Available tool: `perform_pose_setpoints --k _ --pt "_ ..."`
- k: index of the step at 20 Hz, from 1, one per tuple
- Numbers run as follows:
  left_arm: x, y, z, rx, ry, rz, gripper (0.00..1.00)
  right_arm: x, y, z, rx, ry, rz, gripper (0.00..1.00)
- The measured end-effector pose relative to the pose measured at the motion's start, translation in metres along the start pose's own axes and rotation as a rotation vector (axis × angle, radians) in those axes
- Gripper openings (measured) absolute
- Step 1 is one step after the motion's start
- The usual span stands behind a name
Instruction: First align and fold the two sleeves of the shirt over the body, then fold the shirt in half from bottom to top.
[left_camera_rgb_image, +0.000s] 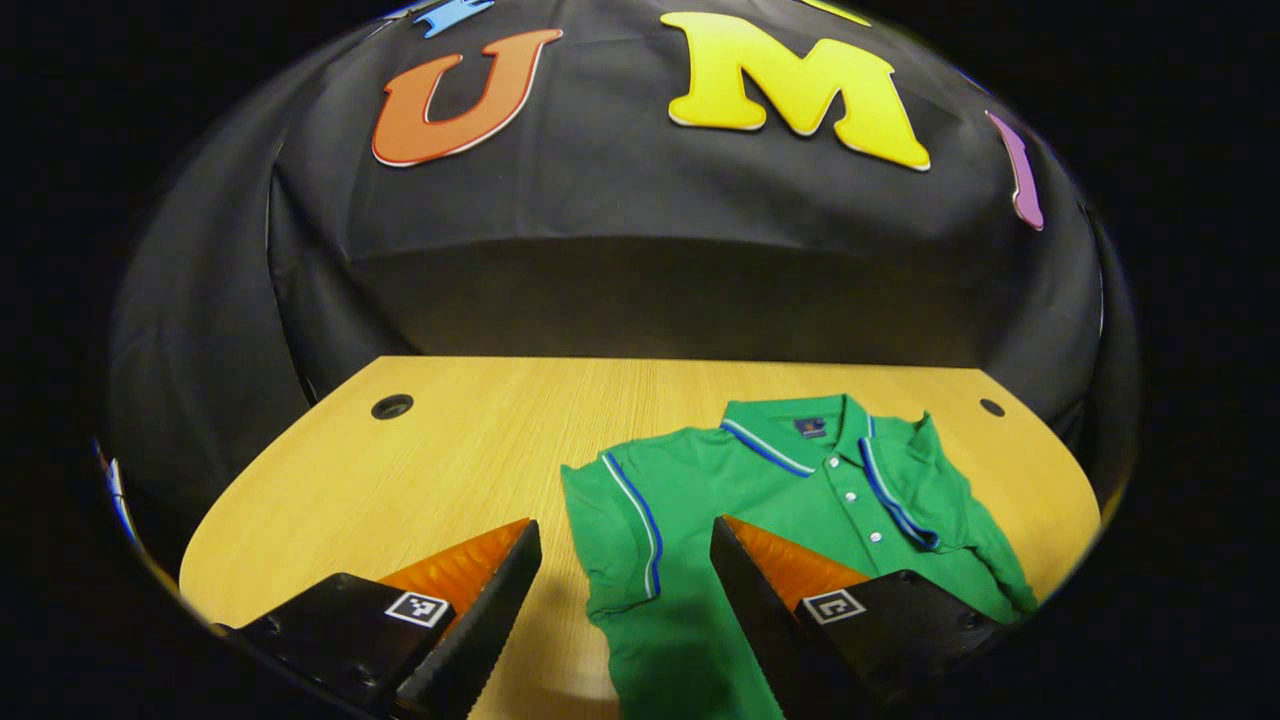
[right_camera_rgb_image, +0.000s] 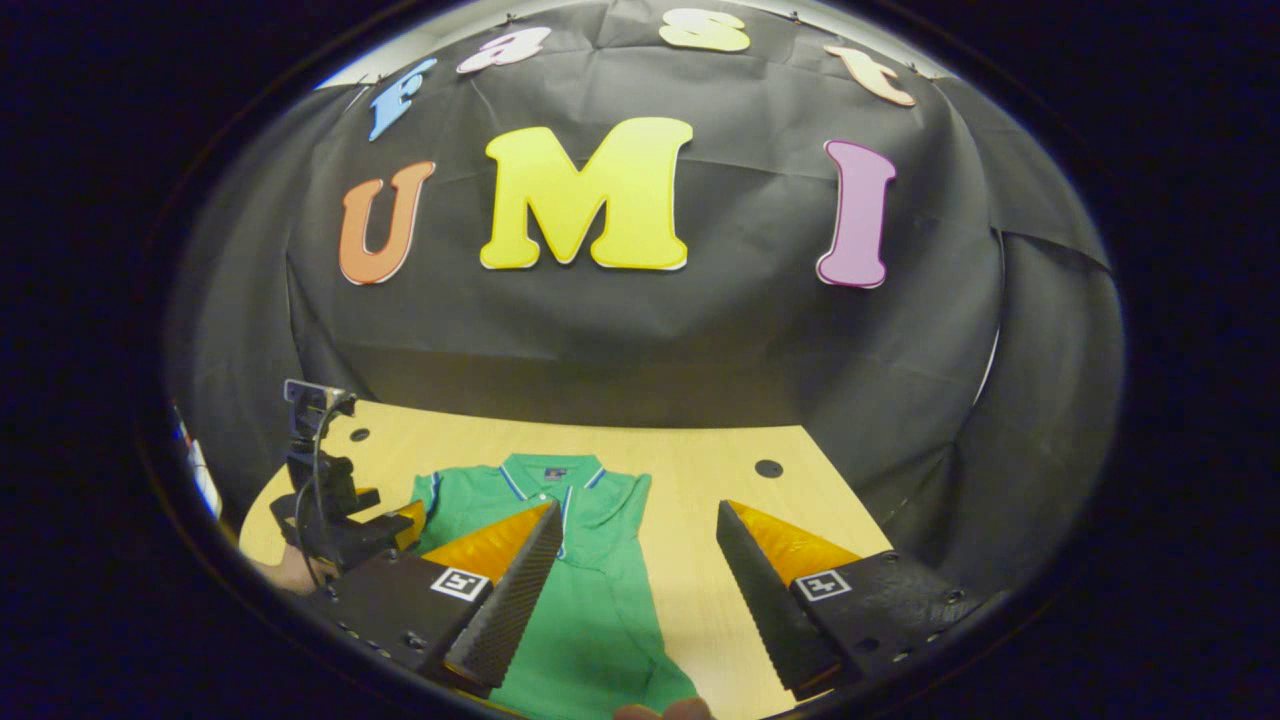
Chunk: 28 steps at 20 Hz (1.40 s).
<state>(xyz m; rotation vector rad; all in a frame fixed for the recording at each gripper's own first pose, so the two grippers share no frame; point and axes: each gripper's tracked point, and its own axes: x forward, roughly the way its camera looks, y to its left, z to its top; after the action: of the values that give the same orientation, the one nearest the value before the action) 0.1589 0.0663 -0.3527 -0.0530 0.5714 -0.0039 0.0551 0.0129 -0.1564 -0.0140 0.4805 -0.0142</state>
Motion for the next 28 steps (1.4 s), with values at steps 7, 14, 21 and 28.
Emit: perform_pose_setpoints --k 7,14,21,28 --pt "0.029 0.007 -0.033 0.031 0.091 -0.009 0.99 0.005 -0.007 -0.029 0.034 0.084 -0.026 0.97" --pt "0.029 0.010 -0.026 0.062 0.077 -0.060 0.45 0.018 -0.002 -0.048 0.131 0.174 -0.016 0.95" --pt "0.021 0.020 -0.004 0.030 0.036 -0.058 0.12 0.022 0.012 -0.047 0.135 0.183 0.014 0.95" --pt "-0.003 -0.022 0.048 0.031 -0.051 -0.121 0.11 0.006 0.000 -0.030 0.137 0.130 0.013 0.94"
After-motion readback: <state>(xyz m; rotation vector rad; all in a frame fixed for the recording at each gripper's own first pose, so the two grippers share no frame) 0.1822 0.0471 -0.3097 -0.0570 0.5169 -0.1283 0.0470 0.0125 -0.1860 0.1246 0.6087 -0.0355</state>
